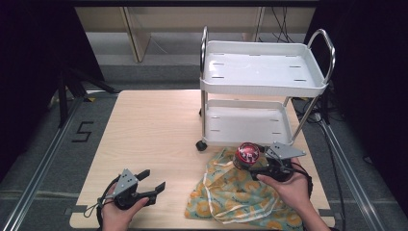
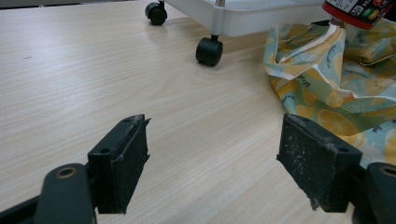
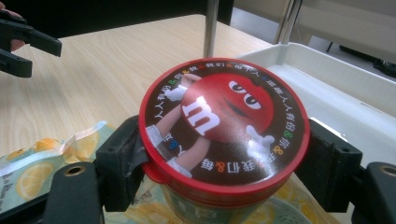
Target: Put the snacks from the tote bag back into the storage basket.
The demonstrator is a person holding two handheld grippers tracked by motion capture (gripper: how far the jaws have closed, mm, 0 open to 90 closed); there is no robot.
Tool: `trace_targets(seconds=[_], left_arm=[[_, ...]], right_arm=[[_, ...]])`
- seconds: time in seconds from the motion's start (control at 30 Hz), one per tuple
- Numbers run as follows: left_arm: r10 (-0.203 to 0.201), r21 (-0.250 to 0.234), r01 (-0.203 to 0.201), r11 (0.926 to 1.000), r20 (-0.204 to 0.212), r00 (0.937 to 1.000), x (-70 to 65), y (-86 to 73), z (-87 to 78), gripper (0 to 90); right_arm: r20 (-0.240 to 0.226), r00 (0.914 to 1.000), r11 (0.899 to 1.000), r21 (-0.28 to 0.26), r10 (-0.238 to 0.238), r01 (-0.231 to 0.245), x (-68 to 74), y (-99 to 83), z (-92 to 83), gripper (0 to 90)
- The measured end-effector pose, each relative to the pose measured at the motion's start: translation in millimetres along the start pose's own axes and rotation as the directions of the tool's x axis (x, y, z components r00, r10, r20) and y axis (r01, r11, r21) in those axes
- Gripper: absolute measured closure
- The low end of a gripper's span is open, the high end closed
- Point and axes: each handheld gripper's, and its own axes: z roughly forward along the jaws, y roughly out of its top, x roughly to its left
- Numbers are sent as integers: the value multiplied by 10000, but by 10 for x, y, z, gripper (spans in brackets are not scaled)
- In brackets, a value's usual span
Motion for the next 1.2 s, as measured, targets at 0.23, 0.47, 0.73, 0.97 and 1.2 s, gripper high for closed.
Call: trace_targets(seconds=[0.23, 0.47, 0.73, 0.97, 1.2], left_arm=[[-41, -59, 41, 10000, 19, 10000, -4, -1, 6, 235], [-52, -59, 52, 10000, 21, 10000, -4, -1, 7, 235], [-53, -77, 53, 10000, -1, 10000, -5, -1, 6, 235], [-21, -89, 21, 10000, 14, 10000, -3, 0, 4, 235], [-33, -82, 33, 10000, 5, 10000, -3, 0, 3, 235]], right_arm=[[148, 9999, 9999, -166, 42, -40, -16, 6, 25, 263], [23, 10000, 10000, -26, 94, -94, -15, 49, 29, 263], [81, 9998, 9997, -187, 164, -163, -10, 74, 67, 263], [8, 10000, 9998, -183, -11, 11, -32, 107, 86, 263], [-91, 9999, 9999, -145, -90, 89, -54, 140, 96, 263]])
